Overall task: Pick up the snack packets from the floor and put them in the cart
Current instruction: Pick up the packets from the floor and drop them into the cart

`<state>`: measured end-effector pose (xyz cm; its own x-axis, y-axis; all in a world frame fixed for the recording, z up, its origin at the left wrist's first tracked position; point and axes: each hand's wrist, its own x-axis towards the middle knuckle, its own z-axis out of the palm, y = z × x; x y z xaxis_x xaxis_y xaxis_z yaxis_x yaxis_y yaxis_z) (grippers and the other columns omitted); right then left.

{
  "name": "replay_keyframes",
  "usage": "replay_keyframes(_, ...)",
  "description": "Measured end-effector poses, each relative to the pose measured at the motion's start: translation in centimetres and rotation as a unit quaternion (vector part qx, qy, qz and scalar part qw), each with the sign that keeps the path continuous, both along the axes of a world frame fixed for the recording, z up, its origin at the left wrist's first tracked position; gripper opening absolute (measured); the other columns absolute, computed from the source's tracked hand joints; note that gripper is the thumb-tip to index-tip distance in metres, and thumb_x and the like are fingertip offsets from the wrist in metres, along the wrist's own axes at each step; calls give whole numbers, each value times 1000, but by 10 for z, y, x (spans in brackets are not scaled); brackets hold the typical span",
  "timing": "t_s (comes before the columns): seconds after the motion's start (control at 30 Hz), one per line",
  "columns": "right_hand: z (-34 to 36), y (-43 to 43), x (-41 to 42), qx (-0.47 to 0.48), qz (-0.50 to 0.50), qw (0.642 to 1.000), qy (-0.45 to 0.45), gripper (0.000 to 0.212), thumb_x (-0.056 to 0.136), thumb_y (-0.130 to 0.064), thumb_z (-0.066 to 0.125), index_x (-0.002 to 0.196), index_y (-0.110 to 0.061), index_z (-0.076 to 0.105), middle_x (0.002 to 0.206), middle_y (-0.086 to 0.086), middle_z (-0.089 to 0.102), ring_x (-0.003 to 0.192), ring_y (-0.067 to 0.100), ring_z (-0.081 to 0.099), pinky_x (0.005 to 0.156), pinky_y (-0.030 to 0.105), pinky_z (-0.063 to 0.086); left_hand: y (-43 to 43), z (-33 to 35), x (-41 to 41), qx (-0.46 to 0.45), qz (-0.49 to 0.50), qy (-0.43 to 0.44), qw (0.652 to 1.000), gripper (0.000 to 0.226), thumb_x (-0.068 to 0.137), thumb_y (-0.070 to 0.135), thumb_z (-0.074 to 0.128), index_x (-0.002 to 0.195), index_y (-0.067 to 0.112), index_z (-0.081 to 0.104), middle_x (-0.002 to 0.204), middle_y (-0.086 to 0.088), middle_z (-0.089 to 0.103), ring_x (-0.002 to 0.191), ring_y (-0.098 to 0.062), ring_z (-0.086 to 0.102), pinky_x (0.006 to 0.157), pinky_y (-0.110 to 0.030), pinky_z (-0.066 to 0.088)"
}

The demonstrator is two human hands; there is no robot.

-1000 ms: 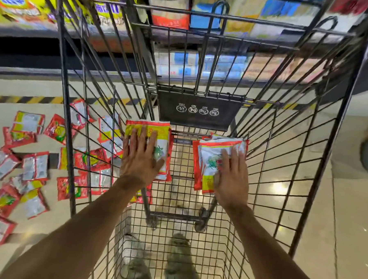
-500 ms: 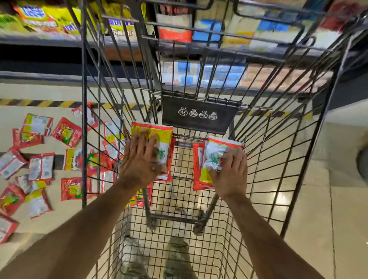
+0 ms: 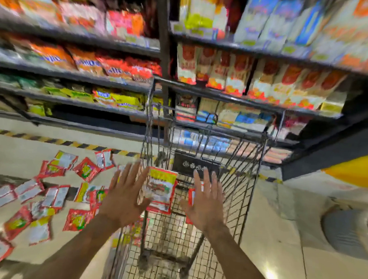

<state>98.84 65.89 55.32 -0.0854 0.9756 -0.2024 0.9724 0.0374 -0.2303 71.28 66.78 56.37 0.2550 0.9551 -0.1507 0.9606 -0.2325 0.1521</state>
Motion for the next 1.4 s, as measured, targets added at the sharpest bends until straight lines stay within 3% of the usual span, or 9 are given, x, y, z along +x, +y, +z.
replay_keyframes(0.17, 61, -7, -74, 35, 61, 998, 6, 98, 91, -86, 14, 165, -23, 18, 173, 11, 11, 159, 39, 10, 124, 63, 23, -51, 56, -91, 22, 99, 12, 995, 90, 92, 77, 30, 165, 27, 19, 173, -8, 10, 159, -32, 13, 123, -61, 24)
replay_keyframes(0.33, 96, -35, -180, 64, 153, 986, -4, 97, 91, -85, 31, 165, -23, 21, 173, 12, 8, 159, 40, 9, 125, 62, 22, -133, 96, -209, 47, 206, 26, 977, 92, 91, 79, 31, 164, 26, 22, 171, -7, 17, 158, -33, 19, 124, -55, 10)
replay_keyframes(0.5, 116, -97, -315, 85, 217, 973, -2, 96, 89, -81, 45, 163, -22, 27, 172, 13, 17, 157, 42, 18, 121, 63, 30, -254, 118, -334, 57, 304, 38, 950, 89, 89, 75, 38, 160, 22, 33, 166, -11, 34, 151, -38, 35, 116, -62, 32)
replay_keyframes(0.6, 124, -148, -396, 81, 253, 964, 8, 98, 91, -84, 38, 165, -23, 18, 174, 11, 4, 160, 39, 5, 126, 60, 18, -340, 128, -405, 49, 356, 38, 933, 89, 87, 75, 37, 156, 19, 43, 163, -12, 40, 147, -39, 40, 111, -63, 37)
replay_keyframes(0.7, 124, -200, -472, 67, 278, 958, 27, 98, 91, -83, 31, 167, -24, 9, 173, 7, -10, 160, 35, -7, 129, 55, 7, -422, 134, -471, 36, 410, 37, 911, 93, 87, 80, 30, 162, 24, 33, 169, -9, 28, 155, -36, 28, 120, -62, 25)
replay_keyframes(0.83, 117, -257, -563, 61, 320, 944, 46, 102, 89, -87, 17, 165, -18, 23, 173, 15, 9, 160, 39, 6, 127, 60, 16, -507, 138, -540, 32, 475, 35, 879, 95, 85, 82, 19, 165, 31, 16, 174, -3, 8, 160, -29, 8, 125, -56, 11)
replay_keyframes(0.97, 116, -294, -645, 27, 348, 936, 34, 105, 81, -84, 24, 165, -21, 19, 173, 14, 9, 160, 36, 2, 129, 54, 10, -558, 124, -603, 15, 512, 48, 857, 93, 87, 81, 29, 164, 30, 22, 174, -3, 11, 160, -30, 13, 124, -55, 7)
replay_keyframes(1.23, 79, -297, -795, 1, 406, 913, 37, 103, 85, -86, 31, 166, -28, 3, 174, 10, -5, 160, 34, -3, 128, 48, 4, -568, 76, -711, -33, 563, 22, 825, 93, 91, 81, 32, 165, 33, 4, 174, -1, -5, 161, -28, -2, 126, -55, 1)
replay_keyframes(1.4, 31, -255, -904, -36, 421, 905, 45, 117, 74, -98, 6, 166, -25, 6, 174, 10, 0, 161, 33, 2, 129, 52, 12, -537, 31, -801, -70, 573, 4, 817, 95, 88, 88, 17, 165, 33, 9, 173, -1, -4, 160, -30, 1, 126, -59, 2)
